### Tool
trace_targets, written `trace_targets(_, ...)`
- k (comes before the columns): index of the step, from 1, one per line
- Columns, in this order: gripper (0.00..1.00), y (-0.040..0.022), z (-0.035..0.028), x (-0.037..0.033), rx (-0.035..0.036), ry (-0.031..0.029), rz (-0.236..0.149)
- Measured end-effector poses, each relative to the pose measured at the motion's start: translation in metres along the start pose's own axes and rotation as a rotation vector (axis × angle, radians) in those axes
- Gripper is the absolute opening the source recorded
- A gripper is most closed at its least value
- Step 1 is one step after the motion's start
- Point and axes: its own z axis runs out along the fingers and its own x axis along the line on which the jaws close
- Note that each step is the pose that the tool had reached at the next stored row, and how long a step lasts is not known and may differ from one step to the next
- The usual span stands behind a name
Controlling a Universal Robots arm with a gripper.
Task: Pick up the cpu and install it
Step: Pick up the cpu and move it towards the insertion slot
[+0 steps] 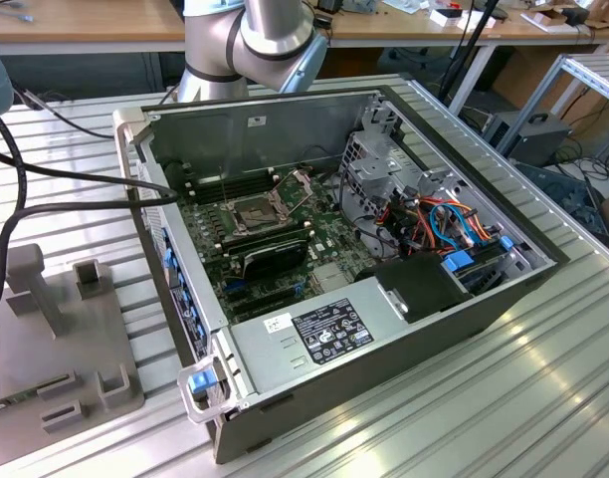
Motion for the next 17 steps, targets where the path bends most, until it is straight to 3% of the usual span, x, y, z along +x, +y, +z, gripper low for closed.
trace_targets(10,0.67,0.0015,0.0022,0.0,0.0,0.0005,-0.015)
trace_targets(17,0.67,0.0018,0.0086,0.0002,-0.0001,0.0006,-0.02)
